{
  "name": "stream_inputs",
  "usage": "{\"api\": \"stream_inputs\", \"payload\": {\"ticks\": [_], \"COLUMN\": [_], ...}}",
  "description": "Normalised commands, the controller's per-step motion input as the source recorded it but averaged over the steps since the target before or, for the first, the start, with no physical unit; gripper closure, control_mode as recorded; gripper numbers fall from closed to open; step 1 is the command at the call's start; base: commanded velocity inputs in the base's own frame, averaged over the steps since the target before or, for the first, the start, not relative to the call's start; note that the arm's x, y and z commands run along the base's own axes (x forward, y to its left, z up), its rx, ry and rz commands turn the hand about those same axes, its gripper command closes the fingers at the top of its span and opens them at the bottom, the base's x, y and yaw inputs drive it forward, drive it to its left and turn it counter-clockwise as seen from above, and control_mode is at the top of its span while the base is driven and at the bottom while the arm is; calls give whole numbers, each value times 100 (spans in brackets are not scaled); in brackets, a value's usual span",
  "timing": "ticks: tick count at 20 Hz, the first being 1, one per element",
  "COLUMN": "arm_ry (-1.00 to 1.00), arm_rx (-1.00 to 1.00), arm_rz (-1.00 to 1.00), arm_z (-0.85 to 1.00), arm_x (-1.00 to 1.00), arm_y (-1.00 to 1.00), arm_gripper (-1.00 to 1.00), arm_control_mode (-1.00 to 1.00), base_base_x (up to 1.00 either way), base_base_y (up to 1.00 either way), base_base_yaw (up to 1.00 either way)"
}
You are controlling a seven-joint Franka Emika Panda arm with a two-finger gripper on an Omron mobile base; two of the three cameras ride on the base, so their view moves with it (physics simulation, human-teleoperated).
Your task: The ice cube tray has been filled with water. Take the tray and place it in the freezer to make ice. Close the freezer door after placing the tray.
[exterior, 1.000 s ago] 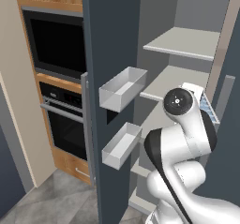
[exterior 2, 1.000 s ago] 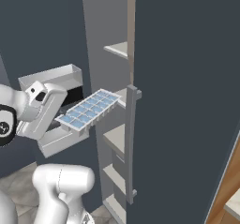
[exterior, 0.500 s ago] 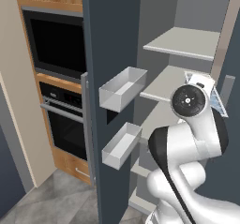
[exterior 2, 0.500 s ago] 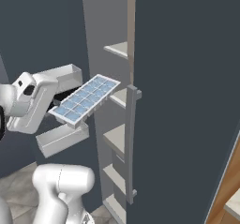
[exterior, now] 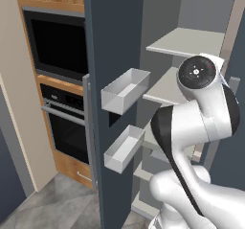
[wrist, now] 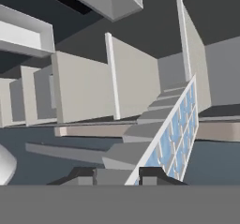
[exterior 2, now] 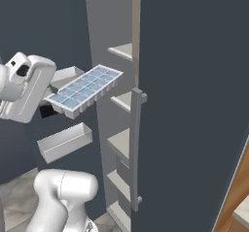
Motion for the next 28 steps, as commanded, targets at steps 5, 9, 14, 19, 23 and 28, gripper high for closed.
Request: {"api": "stream_inputs", "payload": {"ticks": [5, 9, 14, 19, 23, 28], "arm_ry": [0, 0, 0, 0, 0, 1], "arm_rx": [-1, -4, -10, -7, -3, 0], "arm_rz": [0, 0, -1, 0, 0, -1], "arm_z": [11, 9, 13, 30, 38, 35], "arm_x": [28, 28, 22, 19, 18, 26], "arm_y": [15, 2, 0, 0, 0, 0], "arm_gripper": [100, 100, 100, 100, 100, 100], "arm_control_mode": [-100, -100, -100, -100, -100, -100], "base_base_x": [0, 0, 0, 0, 0, 0], "base_base_y": [0, 0, 0, 0, 0, 0], "base_base_yaw": [0, 0, 0, 0, 0, 0]}}
